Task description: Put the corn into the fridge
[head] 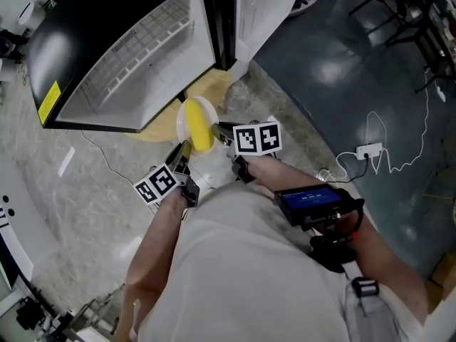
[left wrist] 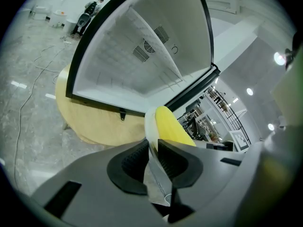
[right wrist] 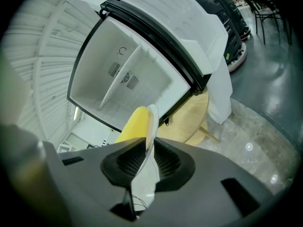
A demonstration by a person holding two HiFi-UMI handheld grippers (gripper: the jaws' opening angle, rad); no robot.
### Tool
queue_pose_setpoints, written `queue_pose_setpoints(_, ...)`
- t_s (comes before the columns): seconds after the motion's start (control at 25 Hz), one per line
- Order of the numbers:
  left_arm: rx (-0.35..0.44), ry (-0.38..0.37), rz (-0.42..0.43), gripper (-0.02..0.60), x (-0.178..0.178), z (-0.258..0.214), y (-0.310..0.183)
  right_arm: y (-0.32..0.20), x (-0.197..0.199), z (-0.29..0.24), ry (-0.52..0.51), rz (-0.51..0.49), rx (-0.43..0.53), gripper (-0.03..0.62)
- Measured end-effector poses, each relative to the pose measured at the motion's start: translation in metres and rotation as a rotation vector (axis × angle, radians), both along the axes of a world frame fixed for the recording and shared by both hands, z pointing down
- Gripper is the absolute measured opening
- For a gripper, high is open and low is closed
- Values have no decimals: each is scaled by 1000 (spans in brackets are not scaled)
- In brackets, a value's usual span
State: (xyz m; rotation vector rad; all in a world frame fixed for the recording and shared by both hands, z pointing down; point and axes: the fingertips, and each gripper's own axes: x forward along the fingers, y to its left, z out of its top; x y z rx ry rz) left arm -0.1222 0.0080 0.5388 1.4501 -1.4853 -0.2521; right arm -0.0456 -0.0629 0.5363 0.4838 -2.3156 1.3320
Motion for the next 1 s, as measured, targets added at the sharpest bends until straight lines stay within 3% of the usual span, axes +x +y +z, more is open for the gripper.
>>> queue_pose_setpoints(1.0,-33,-8,-158,57,28,11,-36,-47,16,14,0,-162,-23,55)
